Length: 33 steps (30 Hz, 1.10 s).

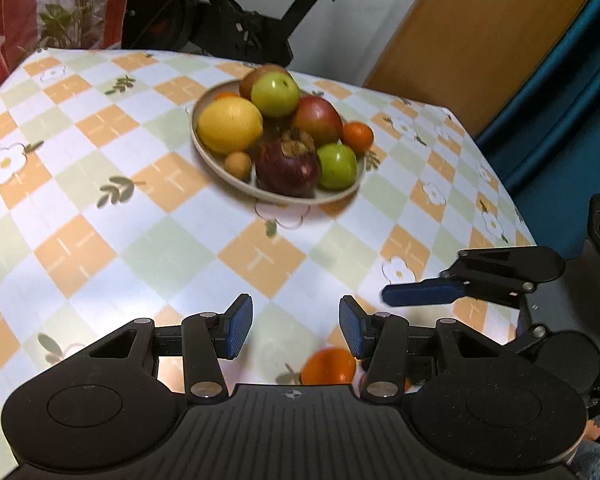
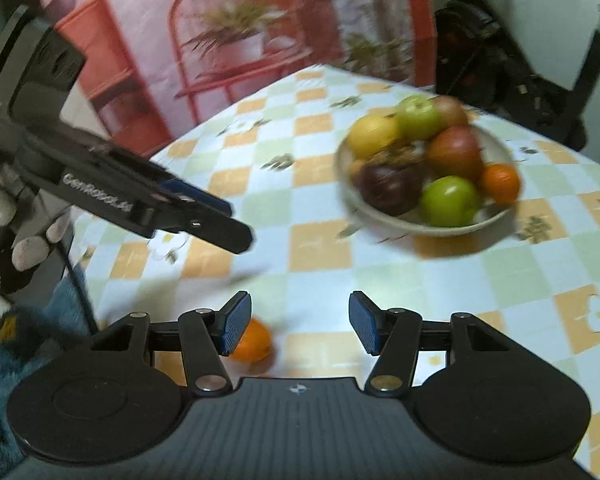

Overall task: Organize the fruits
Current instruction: 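Move both grippers to another mandarin on the table, then close both grippers on the mandarin and lift it, then carry the mandarin with both grippers over the plate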

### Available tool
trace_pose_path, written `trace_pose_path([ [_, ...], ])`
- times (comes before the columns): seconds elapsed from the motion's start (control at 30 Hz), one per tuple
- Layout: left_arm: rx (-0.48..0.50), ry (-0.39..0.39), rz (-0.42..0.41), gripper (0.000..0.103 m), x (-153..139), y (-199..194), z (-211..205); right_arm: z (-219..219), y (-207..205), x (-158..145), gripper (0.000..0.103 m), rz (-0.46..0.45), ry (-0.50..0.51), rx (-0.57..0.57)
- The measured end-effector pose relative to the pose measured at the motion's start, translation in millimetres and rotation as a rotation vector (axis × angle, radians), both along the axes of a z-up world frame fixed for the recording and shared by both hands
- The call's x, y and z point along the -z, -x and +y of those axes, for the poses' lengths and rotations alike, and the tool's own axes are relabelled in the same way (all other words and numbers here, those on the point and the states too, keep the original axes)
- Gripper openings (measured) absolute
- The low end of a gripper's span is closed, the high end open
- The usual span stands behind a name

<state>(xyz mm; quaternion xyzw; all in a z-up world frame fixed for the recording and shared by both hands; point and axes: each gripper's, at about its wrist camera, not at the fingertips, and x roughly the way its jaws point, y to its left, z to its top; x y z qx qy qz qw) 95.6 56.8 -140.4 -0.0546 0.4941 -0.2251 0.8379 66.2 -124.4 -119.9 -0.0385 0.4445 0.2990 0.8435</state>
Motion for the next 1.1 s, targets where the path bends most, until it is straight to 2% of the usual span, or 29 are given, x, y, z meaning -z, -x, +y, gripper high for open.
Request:
trace_pose_path([
  [0.23,0.030,0.018,0.029,0.050,11.1,8.9,-9.4,24.1,8.9,19.9,0.058,0.034,0.044,-0.078],
  [0.43,0.019,0.059,0.087,0.049,24.2,10.3,-10.1,30.9,12.4,31.4,0.056,0.042,0.058,-0.095],
  [0.67,0.031,0.073,0.117,0.048,36.0,15.9,-12.4,31.0,12.2,38.5,0.049,0.041,0.070,-0.085],
  [0.8,0.033,0.072,0.123,0.043,40.6,16.3,-13.5,30.3,12.2,40.2,0.046,0.040,0.062,-0.080],
  [0.93,0.030,0.065,0.122,0.041,41.4,15.5,-13.8,31.9,13.0,40.0,0.043,0.031,0.060,-0.086],
  [1.1,0.021,0.097,0.095,0.041,28.1,12.0,-11.3,26.8,11.4,31.6,0.043,0.017,0.032,-0.071],
])
